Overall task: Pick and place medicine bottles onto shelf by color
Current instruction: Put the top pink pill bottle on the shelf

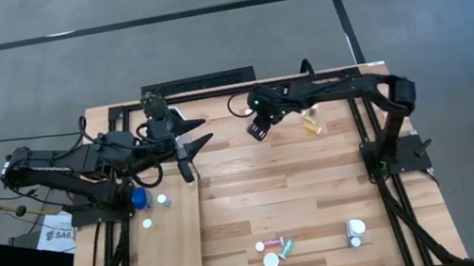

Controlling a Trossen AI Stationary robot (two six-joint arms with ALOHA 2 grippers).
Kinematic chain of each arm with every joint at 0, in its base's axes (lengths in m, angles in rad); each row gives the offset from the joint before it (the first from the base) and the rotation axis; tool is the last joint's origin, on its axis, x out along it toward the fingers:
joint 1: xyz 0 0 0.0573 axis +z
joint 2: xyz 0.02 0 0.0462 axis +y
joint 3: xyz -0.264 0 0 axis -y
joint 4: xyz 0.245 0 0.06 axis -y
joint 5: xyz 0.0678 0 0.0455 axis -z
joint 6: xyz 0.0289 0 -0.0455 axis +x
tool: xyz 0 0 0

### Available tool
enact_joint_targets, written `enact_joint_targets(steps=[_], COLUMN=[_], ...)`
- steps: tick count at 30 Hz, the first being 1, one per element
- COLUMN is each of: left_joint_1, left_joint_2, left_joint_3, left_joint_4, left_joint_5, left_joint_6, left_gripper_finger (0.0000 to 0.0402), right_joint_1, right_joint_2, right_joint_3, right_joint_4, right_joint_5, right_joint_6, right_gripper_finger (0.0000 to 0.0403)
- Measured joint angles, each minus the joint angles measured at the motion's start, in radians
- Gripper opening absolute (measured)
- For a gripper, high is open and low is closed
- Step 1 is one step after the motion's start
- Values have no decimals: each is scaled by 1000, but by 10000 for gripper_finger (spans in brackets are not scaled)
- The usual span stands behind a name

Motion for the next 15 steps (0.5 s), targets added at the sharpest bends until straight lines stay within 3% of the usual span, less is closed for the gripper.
enact_joint_targets(steps=[15], left_joint_1=[0], left_joint_2=[0], left_joint_3=[0], left_joint_4=[-69], left_joint_5=[-8], left_joint_6=[-72], left_gripper_finger=[171], right_joint_1=[-81], right_joint_2=[44], right_joint_3=[0], right_joint_4=[-7], right_joint_5=[-31], right_joint_6=[-124], right_gripper_finger=[167])
